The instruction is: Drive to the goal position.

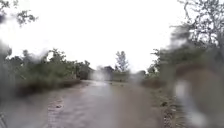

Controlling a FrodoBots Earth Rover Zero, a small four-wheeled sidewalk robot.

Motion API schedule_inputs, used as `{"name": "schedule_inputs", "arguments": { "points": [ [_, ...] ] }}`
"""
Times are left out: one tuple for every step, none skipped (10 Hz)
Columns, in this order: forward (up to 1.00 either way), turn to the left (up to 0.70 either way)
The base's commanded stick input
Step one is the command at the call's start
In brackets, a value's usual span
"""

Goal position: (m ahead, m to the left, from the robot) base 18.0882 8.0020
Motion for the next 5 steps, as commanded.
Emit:
{"name": "schedule_inputs", "arguments": {
  "points": [
    [0.70,0.00],
    [0.70,0.00],
    [0.70,0.04],
    [0.70,0.14],
    [0.70,0.11]
  ]
}}
